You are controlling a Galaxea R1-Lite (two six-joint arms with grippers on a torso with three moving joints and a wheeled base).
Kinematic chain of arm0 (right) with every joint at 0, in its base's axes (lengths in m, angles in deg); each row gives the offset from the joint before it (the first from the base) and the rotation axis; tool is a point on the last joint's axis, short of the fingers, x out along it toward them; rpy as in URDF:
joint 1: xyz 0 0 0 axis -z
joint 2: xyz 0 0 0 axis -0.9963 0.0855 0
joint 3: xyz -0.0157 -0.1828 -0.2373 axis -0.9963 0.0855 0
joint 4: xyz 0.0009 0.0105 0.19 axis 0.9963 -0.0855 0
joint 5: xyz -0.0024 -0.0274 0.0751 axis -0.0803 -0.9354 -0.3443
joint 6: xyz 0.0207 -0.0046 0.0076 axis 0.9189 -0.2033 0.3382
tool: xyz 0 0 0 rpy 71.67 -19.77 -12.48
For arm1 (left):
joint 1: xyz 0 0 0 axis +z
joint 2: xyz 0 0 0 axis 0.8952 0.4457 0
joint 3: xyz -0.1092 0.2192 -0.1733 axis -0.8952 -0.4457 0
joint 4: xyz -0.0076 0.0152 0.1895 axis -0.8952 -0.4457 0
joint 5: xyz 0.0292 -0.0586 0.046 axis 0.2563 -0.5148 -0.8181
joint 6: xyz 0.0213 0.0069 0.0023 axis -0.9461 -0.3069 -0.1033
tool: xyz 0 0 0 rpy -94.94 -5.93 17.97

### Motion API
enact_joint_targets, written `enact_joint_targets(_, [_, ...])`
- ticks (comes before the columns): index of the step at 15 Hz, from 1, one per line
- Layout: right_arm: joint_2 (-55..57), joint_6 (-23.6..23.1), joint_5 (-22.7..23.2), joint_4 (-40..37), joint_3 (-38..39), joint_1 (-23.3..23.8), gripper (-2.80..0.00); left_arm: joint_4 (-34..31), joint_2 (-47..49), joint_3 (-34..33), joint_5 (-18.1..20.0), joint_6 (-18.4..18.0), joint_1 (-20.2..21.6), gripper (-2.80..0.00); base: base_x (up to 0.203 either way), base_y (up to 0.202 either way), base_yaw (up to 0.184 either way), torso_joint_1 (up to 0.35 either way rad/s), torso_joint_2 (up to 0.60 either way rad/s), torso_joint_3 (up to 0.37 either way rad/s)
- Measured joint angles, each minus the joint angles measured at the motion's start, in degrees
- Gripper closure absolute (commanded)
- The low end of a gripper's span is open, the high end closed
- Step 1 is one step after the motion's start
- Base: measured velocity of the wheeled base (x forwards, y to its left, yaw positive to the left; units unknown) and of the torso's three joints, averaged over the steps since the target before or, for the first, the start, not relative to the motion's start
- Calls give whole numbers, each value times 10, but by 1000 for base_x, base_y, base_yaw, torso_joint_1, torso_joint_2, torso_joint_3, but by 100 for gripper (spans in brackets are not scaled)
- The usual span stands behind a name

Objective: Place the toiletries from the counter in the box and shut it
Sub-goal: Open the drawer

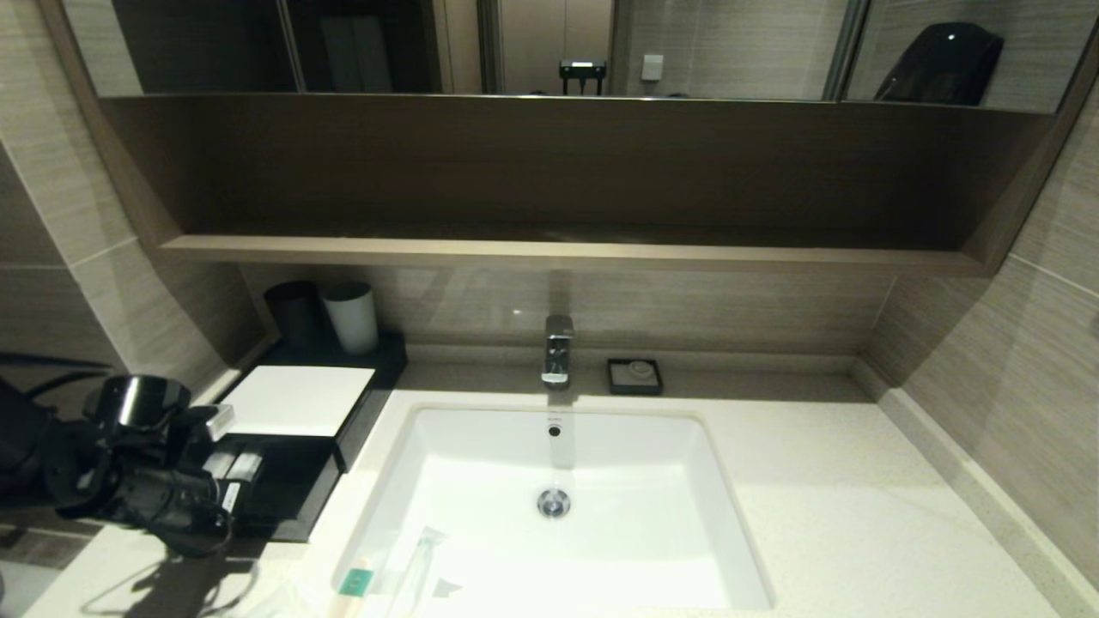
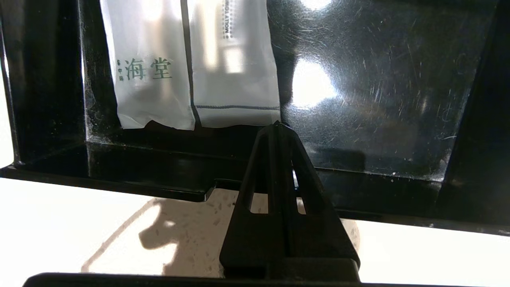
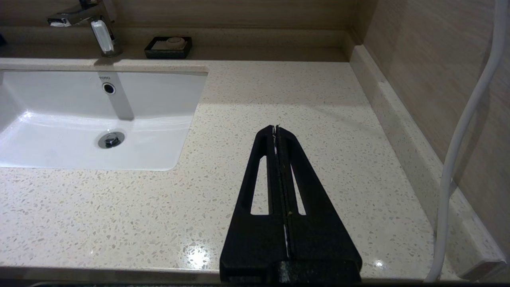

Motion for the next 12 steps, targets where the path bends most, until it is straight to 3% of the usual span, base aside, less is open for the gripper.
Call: enact_joint_targets(12, [0, 0, 0, 0, 0, 0, 0, -6, -8, -18, 0, -35, 3, 0, 0, 0, 0, 0, 0, 0])
